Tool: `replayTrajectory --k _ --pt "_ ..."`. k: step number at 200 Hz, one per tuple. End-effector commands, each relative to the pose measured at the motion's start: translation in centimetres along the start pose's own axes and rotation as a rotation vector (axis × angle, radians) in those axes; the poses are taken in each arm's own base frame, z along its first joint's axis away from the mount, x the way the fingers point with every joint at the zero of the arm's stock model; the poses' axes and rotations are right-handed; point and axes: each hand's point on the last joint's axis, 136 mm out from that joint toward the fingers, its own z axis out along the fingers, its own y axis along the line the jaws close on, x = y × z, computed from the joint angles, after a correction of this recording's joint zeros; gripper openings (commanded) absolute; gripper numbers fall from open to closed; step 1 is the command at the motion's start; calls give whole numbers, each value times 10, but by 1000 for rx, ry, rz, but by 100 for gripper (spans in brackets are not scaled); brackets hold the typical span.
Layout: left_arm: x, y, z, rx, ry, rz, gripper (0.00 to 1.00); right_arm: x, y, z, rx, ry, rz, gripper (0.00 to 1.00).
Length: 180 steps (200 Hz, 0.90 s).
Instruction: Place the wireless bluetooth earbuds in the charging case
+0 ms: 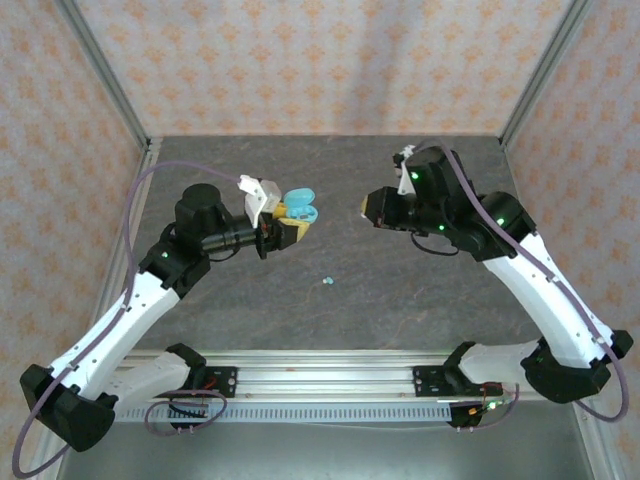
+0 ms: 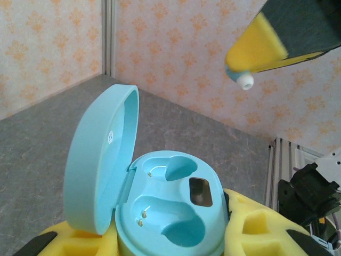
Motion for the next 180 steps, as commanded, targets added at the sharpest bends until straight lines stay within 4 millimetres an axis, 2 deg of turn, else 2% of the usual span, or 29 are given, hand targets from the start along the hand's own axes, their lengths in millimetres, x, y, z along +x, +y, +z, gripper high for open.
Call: replayTrajectory --k 1,29,60,110,180 --pt "-22 -11 -2 30 -66 85 0 -5 26 6 -32 -15 -14 14" --pt "-19 -12 0 27 -59 87 0 -1 61 19 -78 17 -79 14" --pt "-20 -12 0 17 -61 94 0 0 78 33 -73 45 -126 14" --pt "-20 -12 -3 3 -66 103 0 7 89 49 -63 88 -165 14" --pt "-21 -12 -3 -8 -67 111 0 17 88 55 -35 123 -181 15"
